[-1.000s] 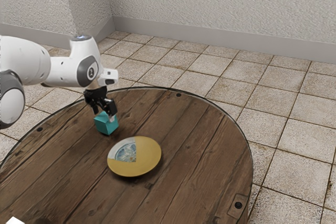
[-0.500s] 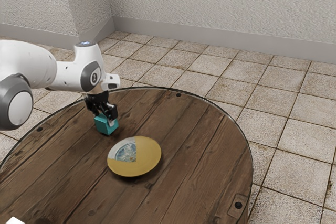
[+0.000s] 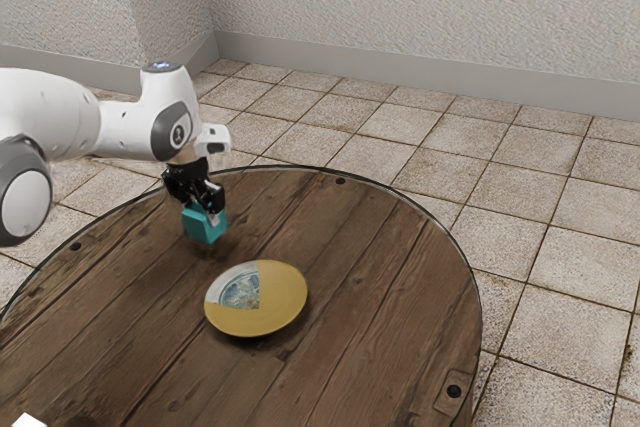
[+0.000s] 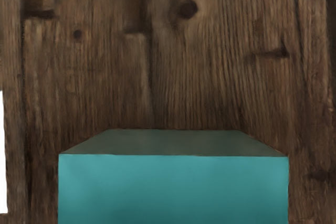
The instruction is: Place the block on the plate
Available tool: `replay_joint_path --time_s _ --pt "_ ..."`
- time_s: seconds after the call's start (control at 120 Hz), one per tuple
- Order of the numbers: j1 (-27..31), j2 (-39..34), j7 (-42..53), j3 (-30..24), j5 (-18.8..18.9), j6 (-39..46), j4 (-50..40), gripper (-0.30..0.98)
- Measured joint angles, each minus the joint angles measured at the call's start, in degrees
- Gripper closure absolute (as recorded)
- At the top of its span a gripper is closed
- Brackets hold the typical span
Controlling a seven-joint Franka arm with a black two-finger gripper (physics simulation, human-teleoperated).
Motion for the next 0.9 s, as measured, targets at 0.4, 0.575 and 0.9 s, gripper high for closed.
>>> replay_joint_path --time_s 0.4,0.575,0.9 --pt "-7.6 -14.7 -5.0 -8.2 0.8 -1.3 -18.3 0.36" --pt "-7.8 -14.3 -7.7 -9.1 0.7 -0.1 -20.1 0.29" --pt "-7.8 -21.3 -10.3 -8.8 1.0 -1.6 -20.2 0.06"
